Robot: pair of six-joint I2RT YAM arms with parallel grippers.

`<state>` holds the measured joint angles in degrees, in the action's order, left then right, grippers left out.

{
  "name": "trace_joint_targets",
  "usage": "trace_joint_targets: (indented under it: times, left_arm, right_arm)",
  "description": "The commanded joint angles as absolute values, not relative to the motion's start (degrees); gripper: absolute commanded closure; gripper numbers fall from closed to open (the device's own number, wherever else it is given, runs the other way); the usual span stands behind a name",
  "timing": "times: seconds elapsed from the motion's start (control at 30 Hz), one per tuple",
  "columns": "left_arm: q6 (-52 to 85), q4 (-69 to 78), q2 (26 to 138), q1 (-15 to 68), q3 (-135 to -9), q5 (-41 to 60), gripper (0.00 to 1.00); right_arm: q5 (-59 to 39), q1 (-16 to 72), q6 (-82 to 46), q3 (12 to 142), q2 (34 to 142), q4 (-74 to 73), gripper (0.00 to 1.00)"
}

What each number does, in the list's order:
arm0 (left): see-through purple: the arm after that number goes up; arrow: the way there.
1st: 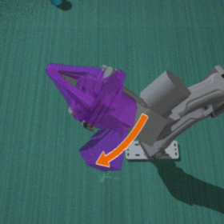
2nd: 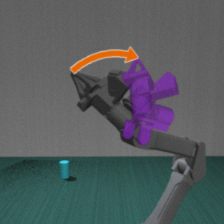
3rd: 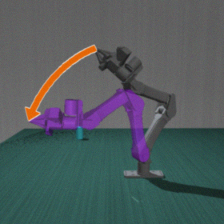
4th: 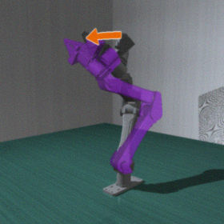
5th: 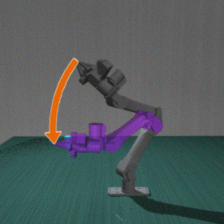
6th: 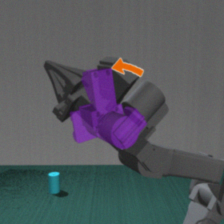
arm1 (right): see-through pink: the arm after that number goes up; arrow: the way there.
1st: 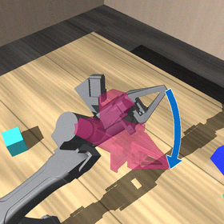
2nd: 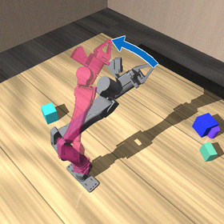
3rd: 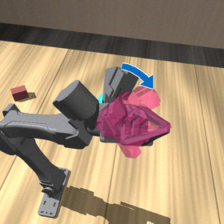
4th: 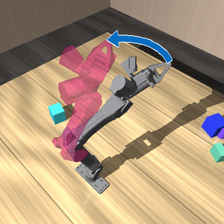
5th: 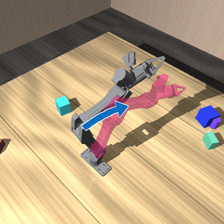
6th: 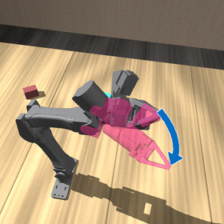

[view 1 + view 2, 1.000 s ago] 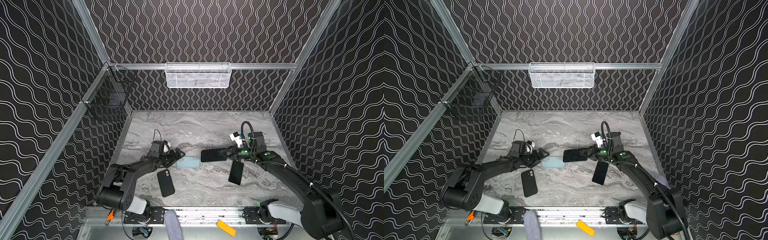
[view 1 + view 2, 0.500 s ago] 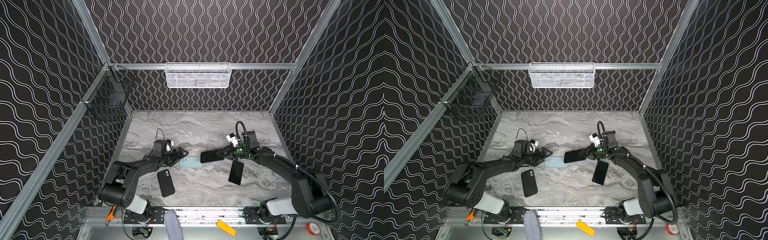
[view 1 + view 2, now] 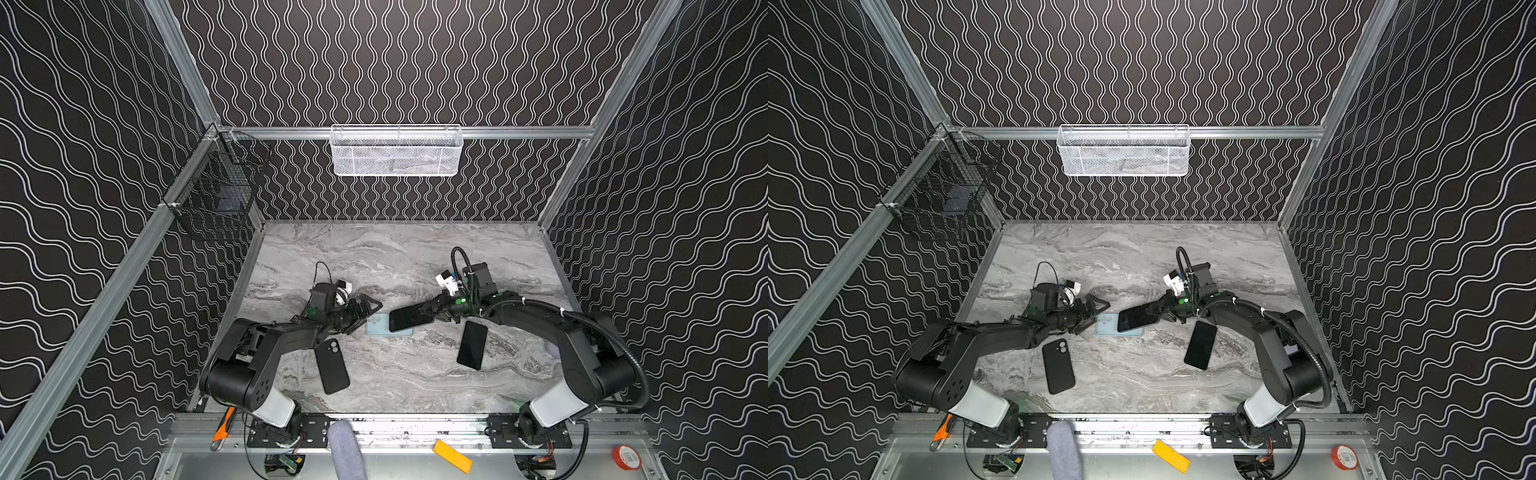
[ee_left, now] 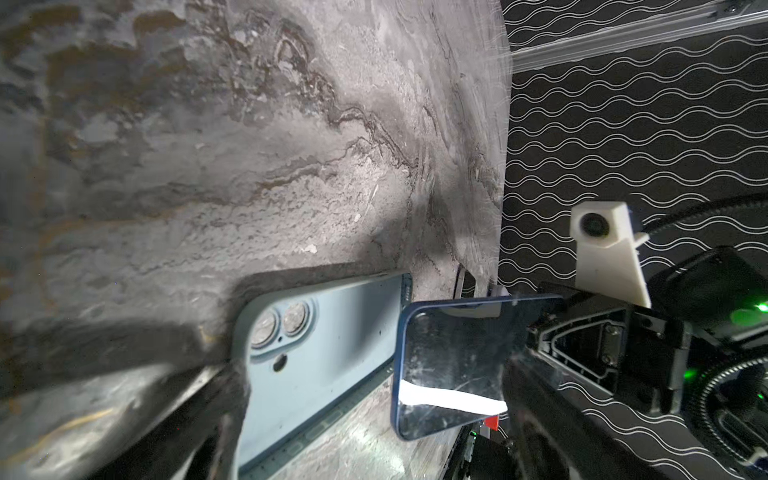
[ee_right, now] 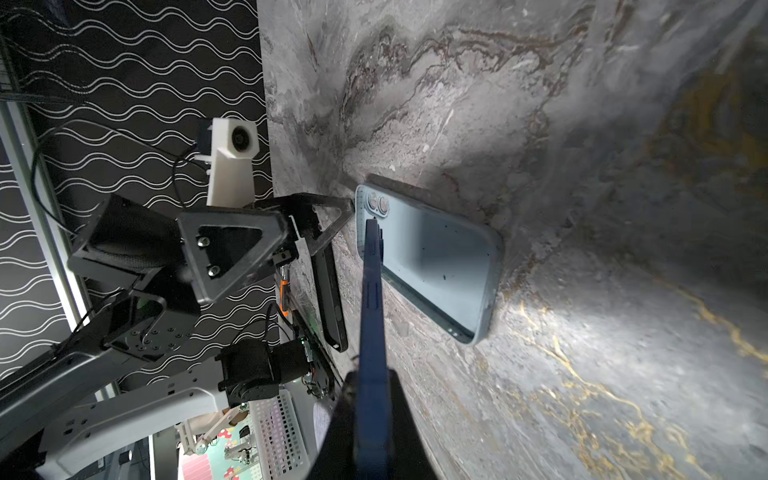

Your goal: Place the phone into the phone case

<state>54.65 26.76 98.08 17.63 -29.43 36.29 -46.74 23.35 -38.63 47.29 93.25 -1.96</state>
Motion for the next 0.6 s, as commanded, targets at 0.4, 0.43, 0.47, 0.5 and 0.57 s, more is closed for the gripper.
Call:
trace_joint_targets:
  times: [0.4, 0.43, 0.47, 0.5, 0.57]
  left_arm:
    - [57.64, 33.75, 99.57, 17.67, -27.38, 36.89, 0.01]
    - [57.80, 34.04, 99.73, 17.66, -27.28, 36.89, 0.01]
    - [57.98, 34.40, 99.92, 17.64, -27.25, 37.00, 0.02]
    - [57.93, 34.45, 100.00, 17.67, -27.17, 37.07, 0.01]
    - [57.94, 34.43, 99.89, 17.67, -27.17, 37.05, 0.01]
  right_arm:
    - [-39.22, 30.91, -40.50, 52.33, 102.66, -6.98, 1.00]
    - [-38.41, 31.27, -40.72, 52.38, 102.81, -7.01, 1.00]
    - [-37.67, 31.43, -41.20, 52.13, 102.83, -7.40, 1.00]
    - [-37.33, 31.47, -41.62, 51.80, 102.76, -7.76, 1.00]
    - [-36.08, 31.49, -42.47, 50.94, 102.35, -8.56, 1.00]
